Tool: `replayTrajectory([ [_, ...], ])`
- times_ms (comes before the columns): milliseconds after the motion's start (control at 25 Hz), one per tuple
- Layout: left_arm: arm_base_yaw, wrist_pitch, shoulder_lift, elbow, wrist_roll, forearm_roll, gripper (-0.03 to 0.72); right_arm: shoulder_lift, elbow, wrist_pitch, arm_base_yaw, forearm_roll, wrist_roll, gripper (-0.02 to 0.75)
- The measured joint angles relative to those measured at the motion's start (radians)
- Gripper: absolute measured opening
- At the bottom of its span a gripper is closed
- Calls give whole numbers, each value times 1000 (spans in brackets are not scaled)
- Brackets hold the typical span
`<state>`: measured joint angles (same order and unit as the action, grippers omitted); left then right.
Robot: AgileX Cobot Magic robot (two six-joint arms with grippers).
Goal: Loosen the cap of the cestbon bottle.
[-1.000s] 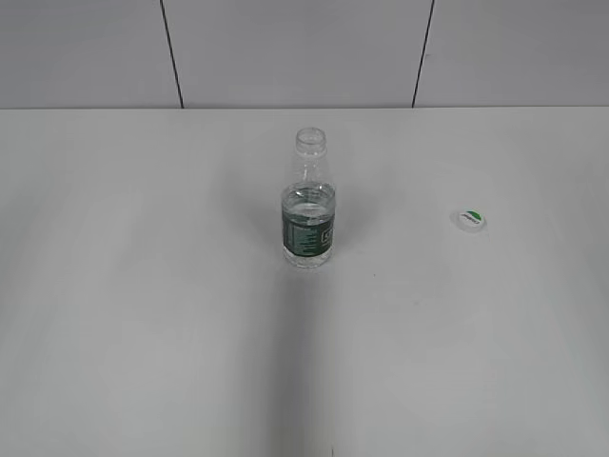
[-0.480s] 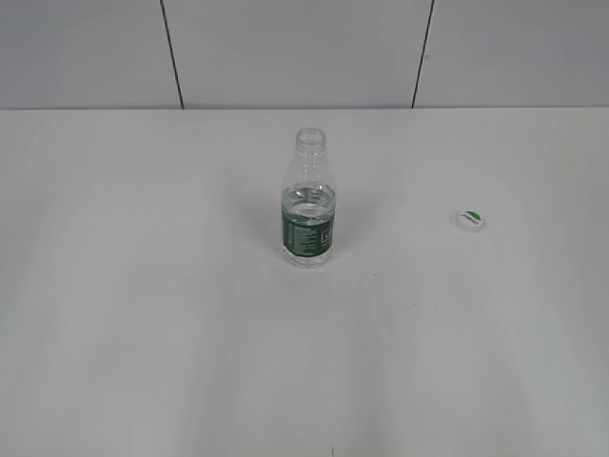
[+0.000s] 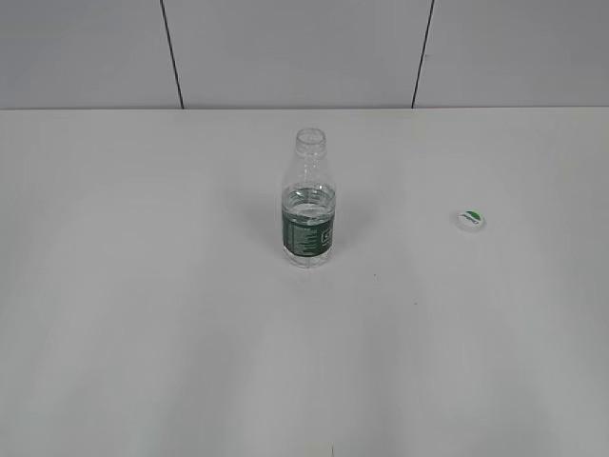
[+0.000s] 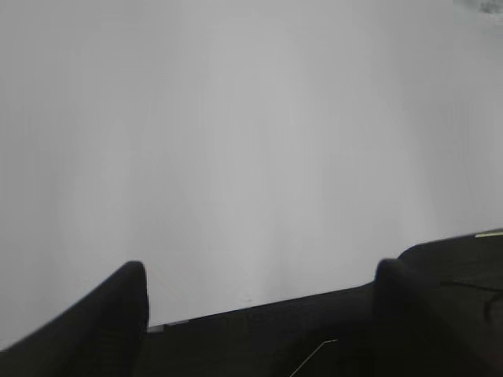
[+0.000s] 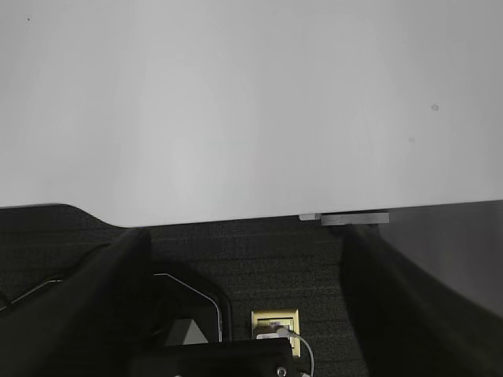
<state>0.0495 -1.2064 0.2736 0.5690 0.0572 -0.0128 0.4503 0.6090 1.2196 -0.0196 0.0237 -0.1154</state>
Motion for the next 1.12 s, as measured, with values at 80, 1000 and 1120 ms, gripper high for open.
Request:
replayTrajectory([
  [80, 0, 26, -10, -3, 0, -3, 531, 0, -28, -20, 0, 0, 1, 568],
  [1000, 0, 136, -154, -48, 0, -6, 531, -305, -93, -125, 0, 35, -8, 568],
  [1120, 0, 136, -215, -48, 0, -6, 531, -346, -93, -125, 0, 38, -14, 570],
])
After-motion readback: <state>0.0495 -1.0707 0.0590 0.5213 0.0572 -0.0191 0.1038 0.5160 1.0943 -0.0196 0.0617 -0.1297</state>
